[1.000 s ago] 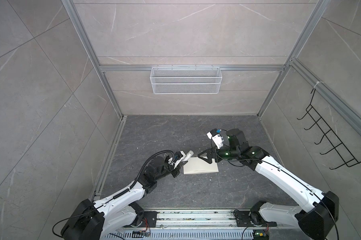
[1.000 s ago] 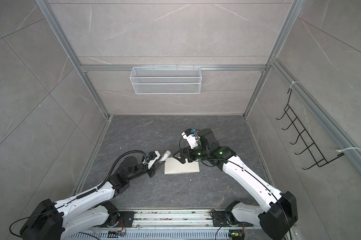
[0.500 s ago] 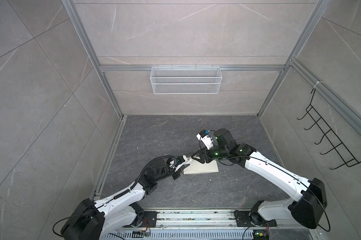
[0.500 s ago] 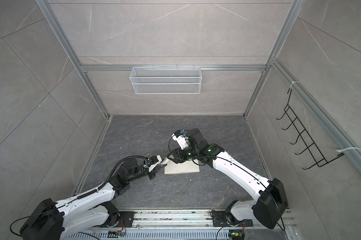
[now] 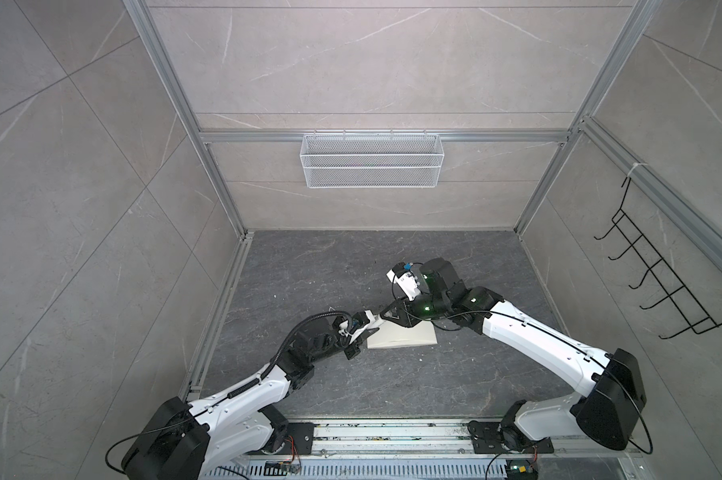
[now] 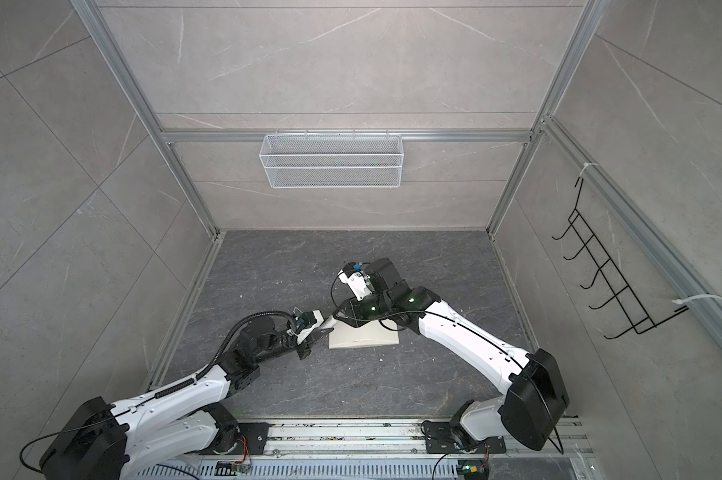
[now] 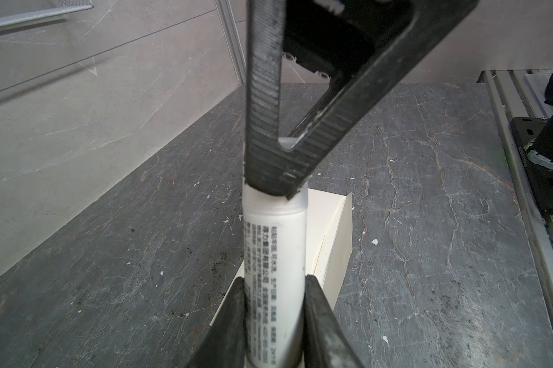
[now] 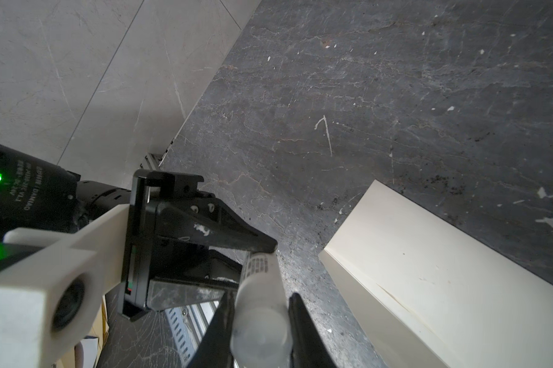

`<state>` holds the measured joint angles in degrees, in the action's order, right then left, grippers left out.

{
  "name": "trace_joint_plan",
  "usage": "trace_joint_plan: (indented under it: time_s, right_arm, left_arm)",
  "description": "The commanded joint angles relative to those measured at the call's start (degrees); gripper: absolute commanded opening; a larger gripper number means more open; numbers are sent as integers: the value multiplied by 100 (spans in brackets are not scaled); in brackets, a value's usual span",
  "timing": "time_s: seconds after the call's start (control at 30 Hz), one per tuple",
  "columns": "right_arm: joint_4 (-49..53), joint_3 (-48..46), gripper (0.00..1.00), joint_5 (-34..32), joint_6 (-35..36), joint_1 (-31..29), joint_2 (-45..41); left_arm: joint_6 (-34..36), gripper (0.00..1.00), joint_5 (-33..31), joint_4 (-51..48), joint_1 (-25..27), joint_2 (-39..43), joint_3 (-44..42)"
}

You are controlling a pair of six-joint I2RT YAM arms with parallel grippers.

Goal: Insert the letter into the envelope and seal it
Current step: 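Grasp the frosted cap of the glue stick with the right gripper, then pull the cap off the glue stick upward with the right gripper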

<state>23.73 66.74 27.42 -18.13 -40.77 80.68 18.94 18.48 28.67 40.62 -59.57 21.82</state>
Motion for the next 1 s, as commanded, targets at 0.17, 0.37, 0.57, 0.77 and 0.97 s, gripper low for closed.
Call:
trace_joint_plan:
  time_s: [0.17,0.37,0.57,0.77,0.97]
  right_arm:
    - [-46,182,10,9,99,-36,-21]
    - [135,217,9,-83,248,-9,-242]
    - [289,219,8,-125,303,152,-469]
    - [387,199,8,-54,323,356,-640]
    - [396,183,10,53,319,438,-693]
  left_arm:
    - [146,0,135,287,34,40,7]
    - [163,0,120,277,37,26,-34]
    - [177,0,111,227,55,44,-61]
    - [182,0,113,202,77,50,-73]
    - [191,0,118,209,92,69,-74]
